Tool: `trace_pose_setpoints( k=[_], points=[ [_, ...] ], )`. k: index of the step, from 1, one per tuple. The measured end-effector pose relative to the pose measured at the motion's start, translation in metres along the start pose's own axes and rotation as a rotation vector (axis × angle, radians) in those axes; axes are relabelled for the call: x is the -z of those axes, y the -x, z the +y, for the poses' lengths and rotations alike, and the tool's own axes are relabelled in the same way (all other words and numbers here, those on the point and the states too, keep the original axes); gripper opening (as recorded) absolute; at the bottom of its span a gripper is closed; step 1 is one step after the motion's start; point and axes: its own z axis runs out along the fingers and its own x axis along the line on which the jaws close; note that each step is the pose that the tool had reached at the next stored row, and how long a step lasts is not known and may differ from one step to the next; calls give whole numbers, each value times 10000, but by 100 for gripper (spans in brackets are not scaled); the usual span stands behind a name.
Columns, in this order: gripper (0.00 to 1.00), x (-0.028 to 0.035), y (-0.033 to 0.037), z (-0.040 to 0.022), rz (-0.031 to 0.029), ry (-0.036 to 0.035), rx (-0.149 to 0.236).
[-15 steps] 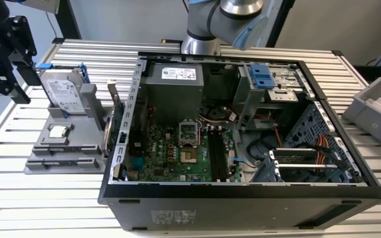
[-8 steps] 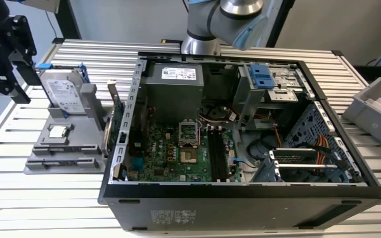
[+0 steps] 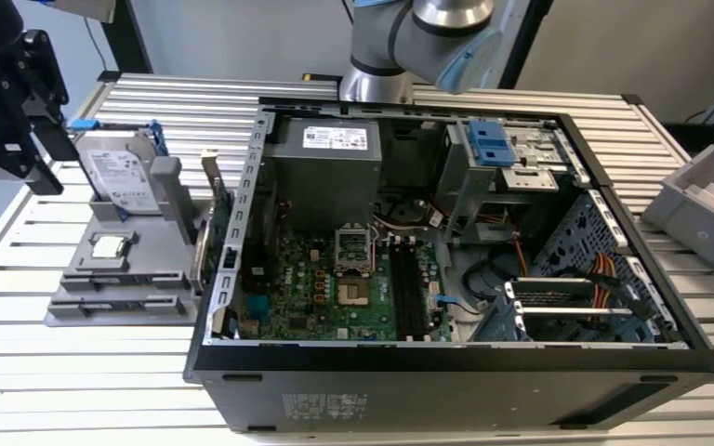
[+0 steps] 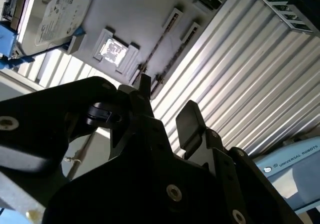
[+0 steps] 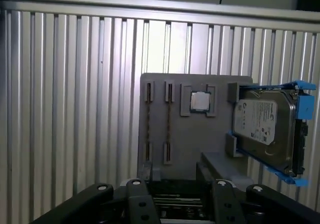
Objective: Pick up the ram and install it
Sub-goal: 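Pick up the ram and move it above insertion slot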
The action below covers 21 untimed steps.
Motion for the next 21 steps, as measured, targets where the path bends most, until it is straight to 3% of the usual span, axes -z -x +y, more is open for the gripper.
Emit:
trace_pose_setpoints(
  k=[8, 21],
  points=[
    [100, -1, 0, -1, -2, 2, 51],
    [100, -24, -2, -6, -8, 31, 668]
  ],
)
